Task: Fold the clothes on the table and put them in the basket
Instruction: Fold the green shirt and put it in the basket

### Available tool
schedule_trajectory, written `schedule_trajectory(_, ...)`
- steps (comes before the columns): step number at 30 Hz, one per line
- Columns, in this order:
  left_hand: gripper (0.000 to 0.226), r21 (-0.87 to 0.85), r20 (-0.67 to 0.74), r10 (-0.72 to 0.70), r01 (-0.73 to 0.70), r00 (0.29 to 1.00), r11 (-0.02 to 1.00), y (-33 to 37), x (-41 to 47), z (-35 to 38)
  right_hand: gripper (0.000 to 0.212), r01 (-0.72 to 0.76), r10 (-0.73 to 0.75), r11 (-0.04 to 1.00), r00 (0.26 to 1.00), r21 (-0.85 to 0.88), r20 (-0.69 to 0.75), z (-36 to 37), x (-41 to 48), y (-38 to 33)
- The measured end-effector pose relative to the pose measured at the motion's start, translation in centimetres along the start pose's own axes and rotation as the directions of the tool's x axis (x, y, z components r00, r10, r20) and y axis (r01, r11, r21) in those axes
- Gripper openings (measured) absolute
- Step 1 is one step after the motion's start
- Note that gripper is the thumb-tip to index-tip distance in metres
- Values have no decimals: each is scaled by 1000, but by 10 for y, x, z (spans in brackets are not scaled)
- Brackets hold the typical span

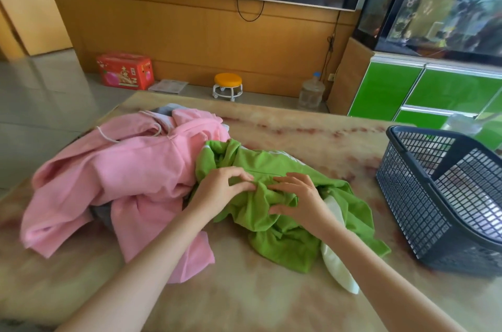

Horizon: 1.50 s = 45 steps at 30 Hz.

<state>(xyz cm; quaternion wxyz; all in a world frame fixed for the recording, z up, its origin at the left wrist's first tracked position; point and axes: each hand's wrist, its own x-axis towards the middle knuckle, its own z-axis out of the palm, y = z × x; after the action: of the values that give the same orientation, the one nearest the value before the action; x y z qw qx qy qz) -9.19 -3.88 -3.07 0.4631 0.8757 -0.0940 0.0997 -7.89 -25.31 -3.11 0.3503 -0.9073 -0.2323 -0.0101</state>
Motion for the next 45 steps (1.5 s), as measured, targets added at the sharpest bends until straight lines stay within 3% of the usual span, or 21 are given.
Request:
schedule_trajectory(2,17,-66,-69,40,-44,997,997,13,12,-3,31,-66,82,989,990,135,-116,-7,12,-4)
schedule_trajectory(5,24,-125,-185,35,-59,982,990,29,31,-7,7,-107,177,927,970,360,-165,-25,41,-5)
schedule_trajectory(9,58,-272,-21,58,-62,998,960,27,54,-11,10,-188,304,872,931,452,-200,-44,89,5)
schedule_trajectory(11,68,-198,77,102,-85,992,976,22,62,-8,28,-237,360,833,918,501,-164,-52,108,7)
schedule_trajectory(13,76,-50,148,108,-101,983,994,13,72,-1,29,-291,399,760,915,581,-64,-57,120,8)
schedule_trajectory(16,62,129,56,62,-69,997,989,-6,92,10,29,-347,435,682,900,644,25,-59,123,14)
schedule_trajectory(17,52,113,-28,42,-39,999,993,-9,100,11,31,-326,428,710,904,624,-15,-57,121,18)
schedule_trajectory(19,33,25,-187,-47,53,981,998,-11,117,14,60,-236,319,818,945,524,-73,-50,112,26)
schedule_trajectory(21,24,-27,-278,-156,155,948,988,-7,136,16,94,-149,165,928,986,341,-18,-40,103,29)
schedule_trajectory(22,23,-68,-284,-219,209,933,976,-5,145,18,99,-113,114,962,993,247,13,-33,101,30)
schedule_trajectory(24,29,-199,-212,-321,281,923,939,-6,160,24,91,-92,95,984,995,156,-16,-21,106,36)
schedule_trajectory(27,42,-296,-91,-306,267,948,917,-5,167,27,59,-130,181,947,972,293,-152,-17,125,51)
schedule_trajectory(30,64,-132,-51,-136,129,989,983,-11,164,26,37,-142,252,922,927,361,-278,-27,148,71)
schedule_trajectory(33,80,62,39,-20,17,999,998,-24,162,28,28,-138,284,922,877,363,-389,-44,175,84)
schedule_trajectory(36,83,281,-60,33,-15,998,959,-37,169,35,36,-171,334,921,810,350,-482,-58,208,89)
schedule_trajectory(38,70,250,-143,74,-37,987,968,-40,174,38,61,-233,347,916,867,327,-356,-61,227,93)
schedule_trajectory(40,56,290,-104,57,-25,993,957,-43,175,43,76,-352,359,932,928,84,-97,-56,235,96)
schedule_trajectory(42,48,393,-10,28,-22,1000,919,-49,170,47,78,-361,362,931,932,-57,16,-44,225,102)
schedule_trajectory(45,41,408,124,-37,-17,992,913,-53,153,48,72,-270,269,963,961,12,71,-25,190,109)
